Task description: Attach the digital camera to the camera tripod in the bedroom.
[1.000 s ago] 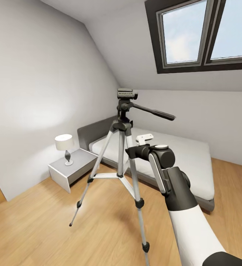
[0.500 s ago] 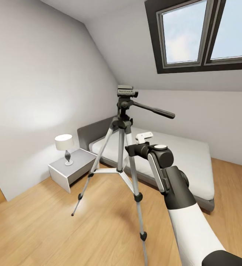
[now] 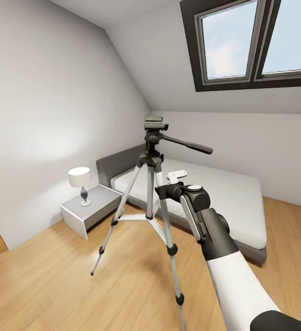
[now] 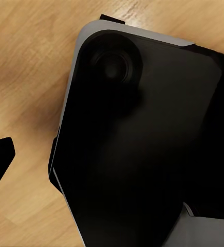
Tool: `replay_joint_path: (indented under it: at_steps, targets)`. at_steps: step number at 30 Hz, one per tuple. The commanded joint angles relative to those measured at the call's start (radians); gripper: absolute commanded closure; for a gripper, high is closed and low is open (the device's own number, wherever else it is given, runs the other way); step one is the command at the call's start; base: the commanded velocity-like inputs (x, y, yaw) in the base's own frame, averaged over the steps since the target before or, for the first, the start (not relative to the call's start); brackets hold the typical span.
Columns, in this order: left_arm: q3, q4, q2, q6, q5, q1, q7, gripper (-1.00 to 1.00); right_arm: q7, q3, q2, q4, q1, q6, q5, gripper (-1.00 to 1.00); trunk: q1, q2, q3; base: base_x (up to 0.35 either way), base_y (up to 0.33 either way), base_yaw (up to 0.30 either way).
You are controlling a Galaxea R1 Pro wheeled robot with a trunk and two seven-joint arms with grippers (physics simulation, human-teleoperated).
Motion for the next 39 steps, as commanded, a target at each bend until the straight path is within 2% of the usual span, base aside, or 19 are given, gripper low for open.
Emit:
replay_joint_path:
  at_steps: [1, 4, 10, 26, 39]
  targets:
    - [0.0, -0.002, 0.0, -0.001, 0.005, 0.001, 0.0, -1.0, 0.005, 0.0, 0.0, 0.011, -0.001, -0.009, 0.002, 1.0, 0.0, -0.001, -0.001, 0.0, 0.0, 0.0]
    - [0.001, -0.002, 0.0, -0.001, 0.005, 0.001, 0.0, -1.0, 0.006, -0.001, 0.0, 0.056, -0.001, -0.062, 0.001, 1.0, 0.0, -0.001, -0.001, 0.0, 0.0, 0.0]
    - [0.001, -0.002, 0.0, -0.001, 0.005, 0.001, 0.0, -1.0, 0.007, 0.0, 0.0, 0.116, -0.001, -0.109, 0.0, 1.0, 0.0, -0.001, -0.001, 0.0, 0.0, 0.0]
    - [0.001, -0.002, 0.0, -0.001, 0.005, 0.001, 0.0, -1.0, 0.013, 0.0, 0.0, 0.205, -0.001, -0.176, -0.009, 1.0, 0.0, -0.001, -0.001, 0.0, 0.0, 0.0]
    - [0.001, -0.002, 0.0, -0.001, 0.005, 0.001, 0.0, -1.0, 0.016, 0.0, 0.0, 0.241, -0.001, -0.188, -0.01, 1.0, 0.0, -0.001, -0.001, 0.0, 0.0, 0.0]
